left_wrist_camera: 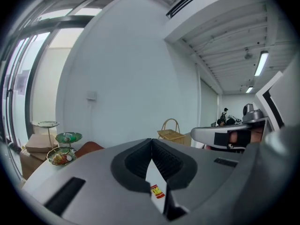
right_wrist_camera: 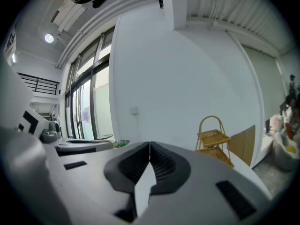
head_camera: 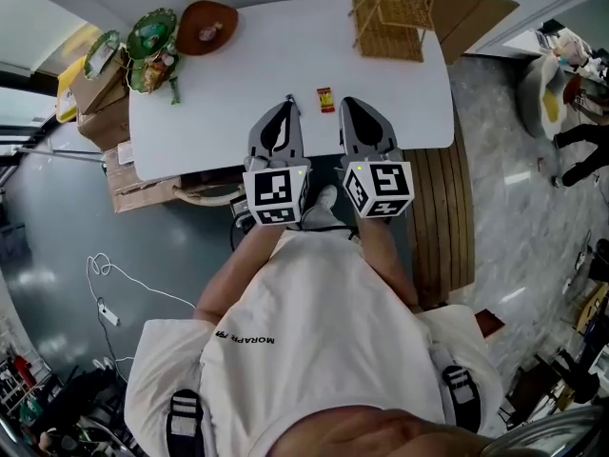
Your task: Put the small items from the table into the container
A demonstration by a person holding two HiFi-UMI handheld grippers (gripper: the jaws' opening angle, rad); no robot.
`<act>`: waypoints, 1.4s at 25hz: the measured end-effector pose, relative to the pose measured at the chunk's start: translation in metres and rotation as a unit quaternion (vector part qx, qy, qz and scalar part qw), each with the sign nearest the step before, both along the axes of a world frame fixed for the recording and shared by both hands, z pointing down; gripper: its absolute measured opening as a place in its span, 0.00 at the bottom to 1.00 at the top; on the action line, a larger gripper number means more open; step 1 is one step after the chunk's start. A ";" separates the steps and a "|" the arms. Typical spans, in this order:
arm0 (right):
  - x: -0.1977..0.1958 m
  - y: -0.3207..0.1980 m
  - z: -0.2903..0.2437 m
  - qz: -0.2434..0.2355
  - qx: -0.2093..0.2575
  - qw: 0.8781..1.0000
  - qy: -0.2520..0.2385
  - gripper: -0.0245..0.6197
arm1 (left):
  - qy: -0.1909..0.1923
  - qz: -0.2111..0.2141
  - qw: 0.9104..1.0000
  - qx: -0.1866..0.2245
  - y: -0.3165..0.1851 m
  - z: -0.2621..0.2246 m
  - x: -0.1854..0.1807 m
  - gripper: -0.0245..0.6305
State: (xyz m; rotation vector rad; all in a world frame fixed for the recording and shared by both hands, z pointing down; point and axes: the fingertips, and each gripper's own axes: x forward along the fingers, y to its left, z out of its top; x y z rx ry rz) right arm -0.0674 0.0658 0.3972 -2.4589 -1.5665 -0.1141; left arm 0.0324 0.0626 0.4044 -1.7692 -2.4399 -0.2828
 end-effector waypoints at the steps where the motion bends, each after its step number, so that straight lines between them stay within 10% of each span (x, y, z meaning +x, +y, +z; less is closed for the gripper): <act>1: 0.001 0.002 0.001 -0.002 0.000 1.000 0.001 0.06 | 0.001 -0.004 1.000 0.000 0.001 0.000 0.001 0.04; 35: 0.014 0.056 0.143 0.019 0.169 0.983 -0.071 0.16 | 0.000 0.024 0.998 0.066 0.028 0.060 0.016 0.04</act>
